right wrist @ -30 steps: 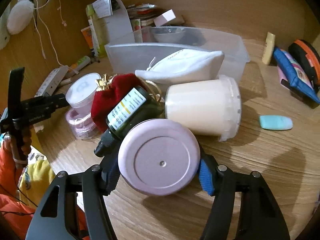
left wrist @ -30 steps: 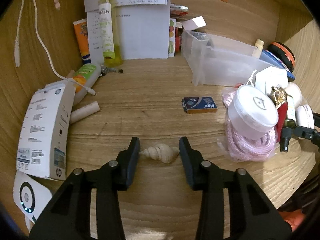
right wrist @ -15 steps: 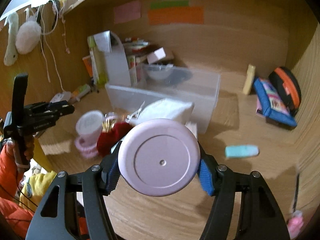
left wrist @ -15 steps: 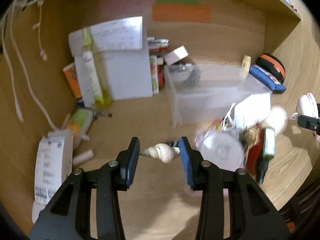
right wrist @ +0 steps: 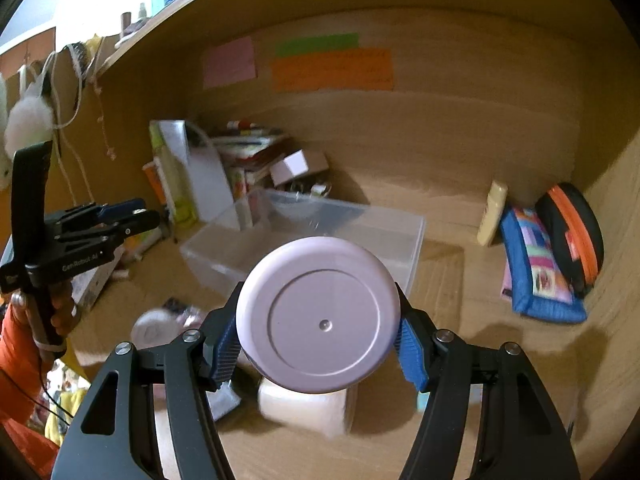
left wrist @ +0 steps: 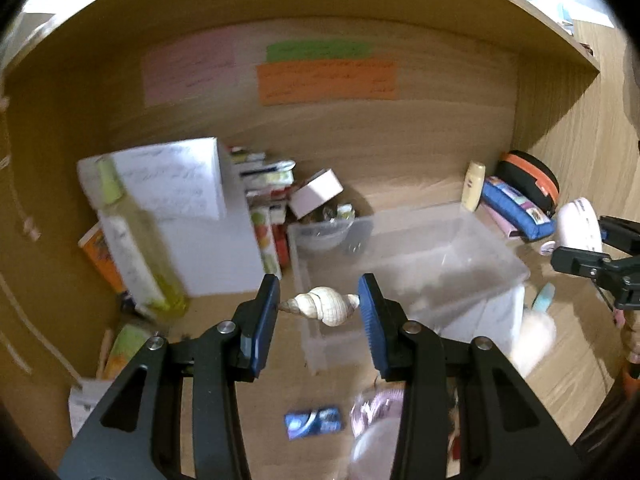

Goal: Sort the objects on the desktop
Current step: 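Carry the seashell and lavender jar into the clear plastic box and open both grippers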

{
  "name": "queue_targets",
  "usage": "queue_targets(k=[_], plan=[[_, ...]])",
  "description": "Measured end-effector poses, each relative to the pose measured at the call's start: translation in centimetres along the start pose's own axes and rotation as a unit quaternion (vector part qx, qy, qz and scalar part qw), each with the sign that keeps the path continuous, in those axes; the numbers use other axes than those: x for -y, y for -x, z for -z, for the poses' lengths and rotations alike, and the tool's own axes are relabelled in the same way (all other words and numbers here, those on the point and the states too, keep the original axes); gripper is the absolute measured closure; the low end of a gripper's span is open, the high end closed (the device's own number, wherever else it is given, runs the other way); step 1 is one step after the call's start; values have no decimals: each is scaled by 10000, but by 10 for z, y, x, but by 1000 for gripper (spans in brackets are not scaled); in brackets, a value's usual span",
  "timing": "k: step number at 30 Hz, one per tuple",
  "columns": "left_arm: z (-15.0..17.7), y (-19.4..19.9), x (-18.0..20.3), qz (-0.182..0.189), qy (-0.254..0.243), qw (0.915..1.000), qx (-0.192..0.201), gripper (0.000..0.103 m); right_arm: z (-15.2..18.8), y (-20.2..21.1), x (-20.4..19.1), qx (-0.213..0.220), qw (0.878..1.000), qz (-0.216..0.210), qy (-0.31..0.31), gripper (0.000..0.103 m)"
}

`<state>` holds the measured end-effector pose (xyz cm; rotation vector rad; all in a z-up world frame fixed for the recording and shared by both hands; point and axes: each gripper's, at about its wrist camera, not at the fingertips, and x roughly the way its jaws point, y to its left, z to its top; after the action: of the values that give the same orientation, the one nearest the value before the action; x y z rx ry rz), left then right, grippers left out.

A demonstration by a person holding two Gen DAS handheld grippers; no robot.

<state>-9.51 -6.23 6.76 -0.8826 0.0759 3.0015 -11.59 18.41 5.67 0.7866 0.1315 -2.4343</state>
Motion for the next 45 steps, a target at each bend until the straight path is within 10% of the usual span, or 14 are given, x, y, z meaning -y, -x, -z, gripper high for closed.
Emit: queue_targets(k=[23, 35, 45], plan=[[-14, -146, 20, 749, -190, 9838, -1619, 63, -25, -147, 28, -1627, 9866, -60, 54, 41], [-8, -155, 30, 444, -651, 9831, -1653, 59, -24, -174, 15, -2150, 9752, 157, 507, 41], [-16, -129, 31, 448, -569, 9885, -1330, 34, -27, -162, 13, -2079, 9767, 300, 439, 34]])
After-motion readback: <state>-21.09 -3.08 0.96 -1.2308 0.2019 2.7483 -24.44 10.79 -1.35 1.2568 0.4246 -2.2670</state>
